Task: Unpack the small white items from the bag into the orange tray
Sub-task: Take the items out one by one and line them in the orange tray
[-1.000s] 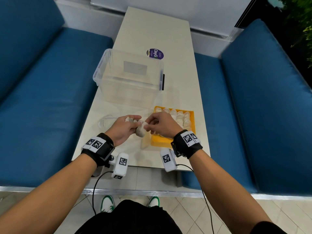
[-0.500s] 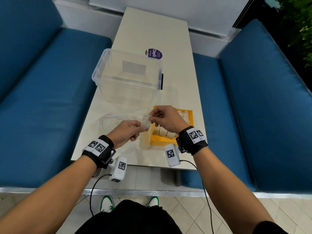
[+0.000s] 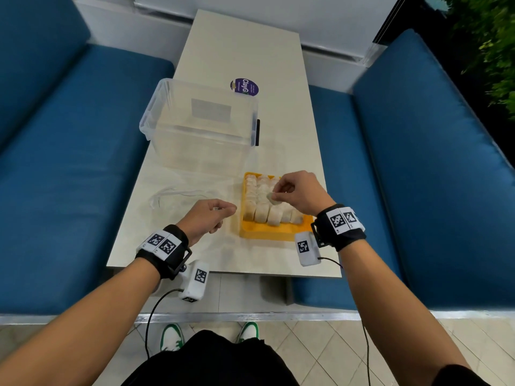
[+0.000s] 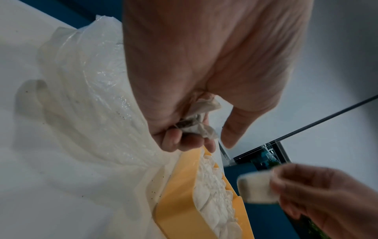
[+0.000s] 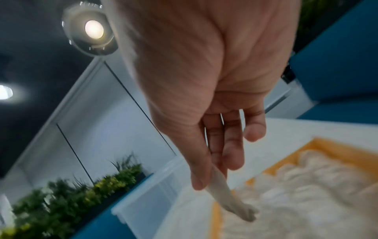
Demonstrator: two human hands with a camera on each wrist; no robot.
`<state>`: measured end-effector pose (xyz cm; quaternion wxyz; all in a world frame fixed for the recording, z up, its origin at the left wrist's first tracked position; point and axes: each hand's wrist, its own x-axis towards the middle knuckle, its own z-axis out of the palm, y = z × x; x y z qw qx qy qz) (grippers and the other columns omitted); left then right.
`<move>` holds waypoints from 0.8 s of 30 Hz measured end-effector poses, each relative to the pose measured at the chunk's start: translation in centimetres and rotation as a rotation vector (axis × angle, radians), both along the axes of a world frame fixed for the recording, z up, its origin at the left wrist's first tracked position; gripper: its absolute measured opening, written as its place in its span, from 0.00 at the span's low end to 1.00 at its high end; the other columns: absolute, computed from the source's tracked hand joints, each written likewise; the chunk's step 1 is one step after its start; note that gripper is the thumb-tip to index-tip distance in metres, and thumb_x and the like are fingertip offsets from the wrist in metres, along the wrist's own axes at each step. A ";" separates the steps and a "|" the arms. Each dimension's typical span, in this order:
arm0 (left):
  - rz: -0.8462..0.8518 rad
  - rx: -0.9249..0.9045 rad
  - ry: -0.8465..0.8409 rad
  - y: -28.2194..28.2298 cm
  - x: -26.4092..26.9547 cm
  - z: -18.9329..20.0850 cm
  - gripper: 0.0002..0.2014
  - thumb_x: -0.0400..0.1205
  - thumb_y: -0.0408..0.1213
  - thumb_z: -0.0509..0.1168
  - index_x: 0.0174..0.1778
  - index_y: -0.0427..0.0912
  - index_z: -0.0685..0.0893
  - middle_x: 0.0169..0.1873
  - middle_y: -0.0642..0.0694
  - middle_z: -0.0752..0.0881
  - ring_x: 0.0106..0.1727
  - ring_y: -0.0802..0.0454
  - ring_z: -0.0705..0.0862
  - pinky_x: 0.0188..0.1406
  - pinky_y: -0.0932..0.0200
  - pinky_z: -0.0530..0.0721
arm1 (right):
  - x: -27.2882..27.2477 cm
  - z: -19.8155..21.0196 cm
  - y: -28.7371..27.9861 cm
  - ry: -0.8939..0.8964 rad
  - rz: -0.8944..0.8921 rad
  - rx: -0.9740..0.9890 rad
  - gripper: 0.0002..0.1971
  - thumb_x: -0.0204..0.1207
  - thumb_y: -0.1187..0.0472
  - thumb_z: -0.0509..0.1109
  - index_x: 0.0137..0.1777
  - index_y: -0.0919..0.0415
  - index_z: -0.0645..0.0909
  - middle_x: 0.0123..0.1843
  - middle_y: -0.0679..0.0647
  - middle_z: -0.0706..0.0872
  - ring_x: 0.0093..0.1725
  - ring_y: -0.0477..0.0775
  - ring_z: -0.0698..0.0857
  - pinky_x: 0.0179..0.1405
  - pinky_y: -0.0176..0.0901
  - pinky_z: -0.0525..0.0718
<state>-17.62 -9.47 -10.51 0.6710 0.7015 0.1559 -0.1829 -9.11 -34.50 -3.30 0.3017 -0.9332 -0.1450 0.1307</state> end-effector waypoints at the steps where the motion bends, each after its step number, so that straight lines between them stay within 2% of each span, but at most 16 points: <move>1: 0.012 0.003 0.007 0.0 0.0 -0.2 0.09 0.85 0.37 0.73 0.58 0.39 0.92 0.48 0.40 0.86 0.32 0.53 0.75 0.28 0.61 0.72 | 0.1 -0.3 -0.7 0.010 0.001 -0.056 0.06 0.72 0.56 0.84 0.41 0.55 0.90 0.37 0.44 0.90 0.38 0.41 0.86 0.38 0.30 0.80; 4: 0.032 -0.001 0.020 0.1 0.0 -0.6 0.07 0.85 0.35 0.72 0.56 0.38 0.92 0.50 0.38 0.86 0.32 0.53 0.75 0.28 0.60 0.71 | -0.3 -1.3 -2.3 0.074 0.019 -0.210 0.06 0.73 0.60 0.83 0.39 0.54 0.89 0.37 0.44 0.86 0.39 0.43 0.85 0.36 0.28 0.78; 5: 0.034 -0.003 0.022 0.1 0.0 -0.7 0.07 0.85 0.35 0.72 0.56 0.38 0.92 0.50 0.38 0.86 0.32 0.53 0.75 0.27 0.60 0.71 | -0.4 -1.8 -2.6 0.108 0.021 -0.247 0.06 0.73 0.61 0.83 0.39 0.54 0.88 0.38 0.45 0.86 0.40 0.45 0.86 0.37 0.29 0.80; 8: 0.039 0.006 0.029 0.3 -0.1 -0.6 0.07 0.86 0.34 0.71 0.56 0.39 0.92 0.48 0.39 0.85 0.31 0.54 0.75 0.28 0.60 0.70 | -0.4 -3.3 -3.2 0.181 0.030 -0.349 0.06 0.73 0.65 0.82 0.40 0.55 0.88 0.40 0.48 0.87 0.42 0.52 0.89 0.43 0.40 0.88; 12: 0.058 0.016 0.044 0.5 -0.2 -0.2 0.07 0.87 0.33 0.69 0.57 0.38 0.91 0.44 0.43 0.84 0.32 0.53 0.74 0.29 0.60 0.70 | 0.0 -5.1 -3.0 0.151 0.029 -0.461 0.04 0.74 0.66 0.80 0.42 0.57 0.89 0.45 0.53 0.88 0.44 0.55 0.89 0.43 0.42 0.87; 15: 0.071 0.018 0.047 0.7 -0.4 -0.1 0.07 0.87 0.32 0.69 0.58 0.37 0.90 0.42 0.44 0.83 0.32 0.54 0.74 0.29 0.60 0.70 | 0.3 -5.8 -2.7 0.099 0.006 -0.524 0.03 0.75 0.64 0.77 0.44 0.54 0.89 0.48 0.54 0.89 0.46 0.57 0.88 0.50 0.49 0.89; 21: 0.090 0.021 0.052 1.4 -0.5 0.1 0.08 0.87 0.33 0.69 0.59 0.37 0.90 0.41 0.45 0.82 0.33 0.54 0.74 0.29 0.61 0.71 | 1.0 -6.6 -2.4 0.053 -0.057 -0.514 0.05 0.77 0.62 0.74 0.46 0.52 0.89 0.46 0.52 0.85 0.47 0.57 0.86 0.49 0.49 0.87; 24: 0.082 0.026 0.050 1.5 -0.5 0.2 0.08 0.87 0.33 0.69 0.59 0.37 0.90 0.43 0.45 0.82 0.34 0.53 0.75 0.30 0.61 0.71 | 1.2 -6.9 -2.4 0.026 -0.067 -0.471 0.03 0.76 0.61 0.76 0.46 0.52 0.89 0.48 0.53 0.87 0.47 0.57 0.87 0.51 0.51 0.89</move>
